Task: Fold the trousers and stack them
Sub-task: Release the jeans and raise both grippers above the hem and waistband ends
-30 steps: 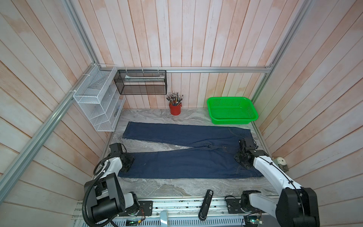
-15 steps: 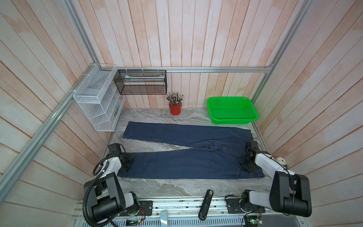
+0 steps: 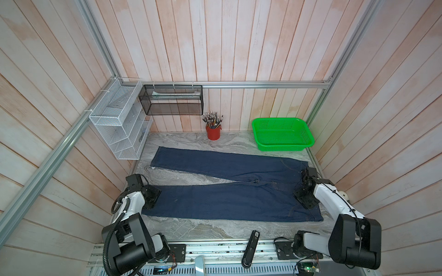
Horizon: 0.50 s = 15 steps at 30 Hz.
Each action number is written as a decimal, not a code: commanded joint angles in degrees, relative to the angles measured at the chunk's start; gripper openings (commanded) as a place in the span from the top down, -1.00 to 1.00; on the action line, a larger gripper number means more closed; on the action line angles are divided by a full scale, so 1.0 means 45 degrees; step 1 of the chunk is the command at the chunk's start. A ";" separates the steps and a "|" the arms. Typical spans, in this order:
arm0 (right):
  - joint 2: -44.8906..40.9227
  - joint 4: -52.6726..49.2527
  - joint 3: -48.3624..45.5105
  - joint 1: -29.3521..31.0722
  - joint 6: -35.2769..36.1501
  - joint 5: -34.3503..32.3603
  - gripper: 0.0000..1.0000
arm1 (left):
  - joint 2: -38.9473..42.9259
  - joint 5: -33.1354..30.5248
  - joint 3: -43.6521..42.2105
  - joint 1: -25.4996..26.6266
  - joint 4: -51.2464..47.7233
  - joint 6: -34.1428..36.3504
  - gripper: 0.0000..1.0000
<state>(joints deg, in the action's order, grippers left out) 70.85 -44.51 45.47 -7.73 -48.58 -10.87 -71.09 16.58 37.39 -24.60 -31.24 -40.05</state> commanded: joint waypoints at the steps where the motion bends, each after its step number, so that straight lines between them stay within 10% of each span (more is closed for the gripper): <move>1: -0.0404 0.1161 0.1757 -0.0063 0.0285 -0.0457 0.15 | 0.0792 0.0232 0.1089 0.0662 -0.0056 0.0247 -0.12; 15: 0.5910 0.7279 0.5744 -0.2765 0.4096 0.3461 0.16 | 0.1043 0.0594 0.2721 0.2348 0.1083 0.1161 -0.15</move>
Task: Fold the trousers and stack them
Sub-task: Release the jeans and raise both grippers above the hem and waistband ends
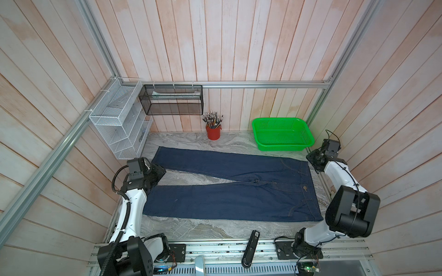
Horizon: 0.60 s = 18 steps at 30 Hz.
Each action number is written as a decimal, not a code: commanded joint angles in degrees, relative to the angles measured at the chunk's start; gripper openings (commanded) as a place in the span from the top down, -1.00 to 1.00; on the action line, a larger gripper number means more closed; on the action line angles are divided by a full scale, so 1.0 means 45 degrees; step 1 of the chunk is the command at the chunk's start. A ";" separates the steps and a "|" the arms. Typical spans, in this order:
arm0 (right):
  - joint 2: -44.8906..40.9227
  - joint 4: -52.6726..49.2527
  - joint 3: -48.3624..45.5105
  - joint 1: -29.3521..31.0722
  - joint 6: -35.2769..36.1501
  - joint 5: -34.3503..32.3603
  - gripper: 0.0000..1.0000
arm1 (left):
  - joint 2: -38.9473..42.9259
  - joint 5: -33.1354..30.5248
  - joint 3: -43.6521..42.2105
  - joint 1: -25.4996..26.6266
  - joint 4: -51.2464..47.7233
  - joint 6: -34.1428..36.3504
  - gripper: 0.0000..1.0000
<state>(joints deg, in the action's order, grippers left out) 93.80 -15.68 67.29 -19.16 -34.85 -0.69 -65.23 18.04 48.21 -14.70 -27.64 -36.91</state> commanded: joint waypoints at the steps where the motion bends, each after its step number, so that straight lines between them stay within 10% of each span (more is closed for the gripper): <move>1: 0.1315 0.0814 0.1238 -0.0319 0.1384 0.1493 0.16 | -0.0341 0.0268 0.0362 0.0216 0.0310 0.0501 -0.15; 18: 0.5191 0.1119 0.3159 -0.1075 0.2635 0.2994 0.32 | -0.0839 0.0407 0.0264 0.0411 0.1116 0.0618 -0.15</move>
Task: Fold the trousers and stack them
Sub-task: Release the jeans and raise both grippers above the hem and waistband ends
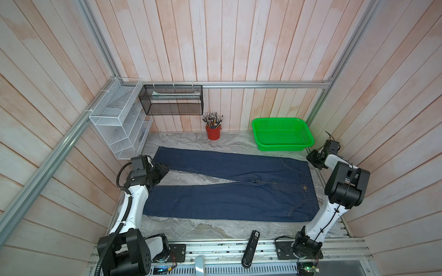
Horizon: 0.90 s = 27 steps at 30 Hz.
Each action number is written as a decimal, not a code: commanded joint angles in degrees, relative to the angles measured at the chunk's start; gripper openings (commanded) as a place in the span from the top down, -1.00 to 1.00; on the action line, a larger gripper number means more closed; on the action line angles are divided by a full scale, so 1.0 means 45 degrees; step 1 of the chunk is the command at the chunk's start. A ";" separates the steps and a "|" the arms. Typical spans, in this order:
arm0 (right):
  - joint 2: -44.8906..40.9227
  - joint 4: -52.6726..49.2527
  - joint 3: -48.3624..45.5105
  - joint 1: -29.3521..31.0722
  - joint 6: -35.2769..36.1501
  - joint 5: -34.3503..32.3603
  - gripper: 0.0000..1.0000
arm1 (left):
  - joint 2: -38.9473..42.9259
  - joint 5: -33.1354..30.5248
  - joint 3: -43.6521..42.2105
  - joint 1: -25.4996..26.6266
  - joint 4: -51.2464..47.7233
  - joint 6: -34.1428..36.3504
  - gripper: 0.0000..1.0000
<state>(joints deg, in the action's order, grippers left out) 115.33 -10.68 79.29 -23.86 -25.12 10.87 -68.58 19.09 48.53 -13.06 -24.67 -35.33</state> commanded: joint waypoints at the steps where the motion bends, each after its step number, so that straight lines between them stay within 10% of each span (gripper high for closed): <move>1: 0.0553 -0.0030 0.0587 -0.0036 0.0520 0.0435 0.32 | -0.0112 0.0217 0.0172 0.0047 0.0510 0.0273 -0.16; 27: 0.2953 -0.1261 0.2613 0.0401 0.1194 -0.0556 0.31 | 0.0011 -0.0231 0.0353 0.0049 0.0326 0.0547 -0.15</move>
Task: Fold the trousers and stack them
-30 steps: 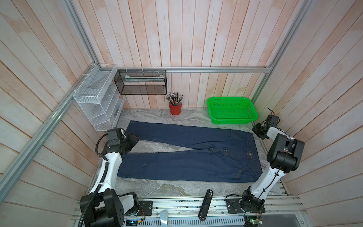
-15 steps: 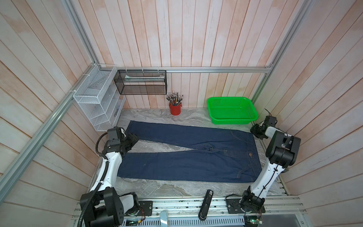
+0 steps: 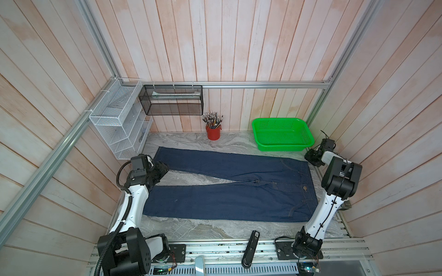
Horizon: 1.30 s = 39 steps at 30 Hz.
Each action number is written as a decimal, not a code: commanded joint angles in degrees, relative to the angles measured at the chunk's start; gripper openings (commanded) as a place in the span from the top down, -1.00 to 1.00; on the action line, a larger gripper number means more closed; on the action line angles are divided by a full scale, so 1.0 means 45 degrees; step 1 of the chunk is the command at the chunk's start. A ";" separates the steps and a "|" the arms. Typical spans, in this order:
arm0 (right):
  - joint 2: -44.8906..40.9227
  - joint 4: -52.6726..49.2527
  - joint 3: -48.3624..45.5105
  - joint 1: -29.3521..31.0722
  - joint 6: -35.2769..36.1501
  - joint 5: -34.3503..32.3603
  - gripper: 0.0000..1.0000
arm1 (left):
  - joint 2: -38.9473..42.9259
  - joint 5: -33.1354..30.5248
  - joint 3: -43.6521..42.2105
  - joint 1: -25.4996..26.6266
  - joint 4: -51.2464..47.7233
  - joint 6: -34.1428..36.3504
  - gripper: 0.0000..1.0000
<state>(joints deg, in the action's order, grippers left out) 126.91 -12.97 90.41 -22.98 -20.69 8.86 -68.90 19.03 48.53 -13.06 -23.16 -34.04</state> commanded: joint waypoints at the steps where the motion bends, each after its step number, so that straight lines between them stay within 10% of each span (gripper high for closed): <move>1: 0.0319 -0.0775 0.0087 0.0253 0.0204 -0.0085 0.31 | 0.0097 -0.0282 0.0367 0.0035 -0.0071 0.0277 -0.16; 39: -0.2760 -0.1524 -0.1839 0.0436 -0.1443 -0.0025 1.00 | -0.0040 -0.1085 0.1084 0.0035 -0.0425 0.0543 -0.15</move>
<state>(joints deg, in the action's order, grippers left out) 117.58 -17.45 81.52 -21.26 -23.81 8.88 -68.90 15.07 52.07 -13.06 -24.82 -32.51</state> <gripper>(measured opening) 0.047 0.578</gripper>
